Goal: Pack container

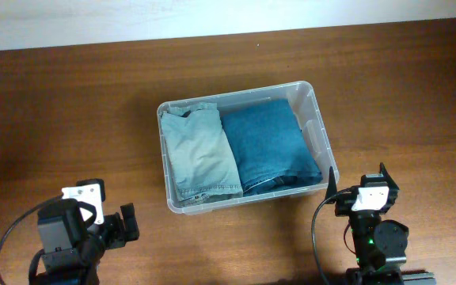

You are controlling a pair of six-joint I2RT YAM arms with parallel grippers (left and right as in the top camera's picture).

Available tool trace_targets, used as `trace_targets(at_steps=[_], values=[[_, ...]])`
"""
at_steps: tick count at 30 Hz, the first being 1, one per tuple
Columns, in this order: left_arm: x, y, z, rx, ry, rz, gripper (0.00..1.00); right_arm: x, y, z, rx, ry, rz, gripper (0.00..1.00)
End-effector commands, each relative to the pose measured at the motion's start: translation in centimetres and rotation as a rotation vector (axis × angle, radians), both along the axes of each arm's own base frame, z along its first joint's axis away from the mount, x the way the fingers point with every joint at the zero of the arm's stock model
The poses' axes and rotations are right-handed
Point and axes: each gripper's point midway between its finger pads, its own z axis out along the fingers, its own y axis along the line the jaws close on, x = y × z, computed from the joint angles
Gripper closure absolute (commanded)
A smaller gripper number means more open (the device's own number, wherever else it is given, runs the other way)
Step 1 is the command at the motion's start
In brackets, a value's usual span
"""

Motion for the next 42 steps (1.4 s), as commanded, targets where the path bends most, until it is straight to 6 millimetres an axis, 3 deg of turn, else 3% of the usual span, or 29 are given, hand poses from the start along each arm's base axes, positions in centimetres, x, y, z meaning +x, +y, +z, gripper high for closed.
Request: trace_targets(at_steps=[1, 29, 34, 37, 42], values=[[0.0, -0.2, -0.1, -0.001, -0.001, -0.015, 0.01, -0.1, -0.5, -0.1, -0.020, 0.000, -0.026, 0.02], [-0.1, -0.2, 0.0, 0.000, -0.003, -0.018, 0.01, -0.1, -0.5, -0.1, -0.020, 0.000, -0.026, 0.01], [-0.7, -1.3, 1.3, 0.023, -0.080, -0.080, 0.01, -0.1, -0.5, -0.1, -0.020, 0.000, -0.026, 0.02], [-2.1, -1.2, 0.5, 0.060, -0.067, -0.095, 0.01, -0.1, -0.5, -0.1, -0.020, 0.000, -0.026, 0.02], [0.1, -1.2, -0.2, 0.131, -0.297, -0.135, 0.00, -0.1, -0.5, -0.1, -0.020, 0.000, -0.026, 0.02]])
